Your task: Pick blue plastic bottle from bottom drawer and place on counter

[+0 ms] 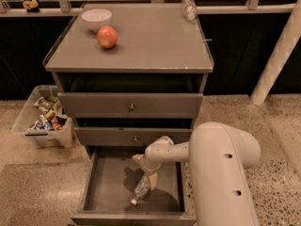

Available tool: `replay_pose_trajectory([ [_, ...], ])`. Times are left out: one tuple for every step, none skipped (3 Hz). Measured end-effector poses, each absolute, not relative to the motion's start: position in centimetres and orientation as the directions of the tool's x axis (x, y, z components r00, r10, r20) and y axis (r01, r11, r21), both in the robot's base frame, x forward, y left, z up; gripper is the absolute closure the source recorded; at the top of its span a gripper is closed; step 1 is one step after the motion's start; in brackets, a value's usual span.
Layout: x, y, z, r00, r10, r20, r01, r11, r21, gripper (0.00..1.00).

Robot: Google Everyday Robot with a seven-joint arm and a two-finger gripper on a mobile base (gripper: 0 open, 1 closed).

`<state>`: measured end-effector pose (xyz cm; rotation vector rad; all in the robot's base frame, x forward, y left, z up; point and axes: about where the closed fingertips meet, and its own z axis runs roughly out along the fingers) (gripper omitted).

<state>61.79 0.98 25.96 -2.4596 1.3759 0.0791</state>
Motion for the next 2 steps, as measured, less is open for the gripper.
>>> replay_pose_trajectory([
  [61.7, 1.0, 25.9, 0.533, -0.822, -0.203, -0.84, -0.483, -0.248, 0.0],
  [61.9, 1.1, 23.0, 0.519, -0.822, -0.236, -0.852, -0.475, -0.219, 0.0],
])
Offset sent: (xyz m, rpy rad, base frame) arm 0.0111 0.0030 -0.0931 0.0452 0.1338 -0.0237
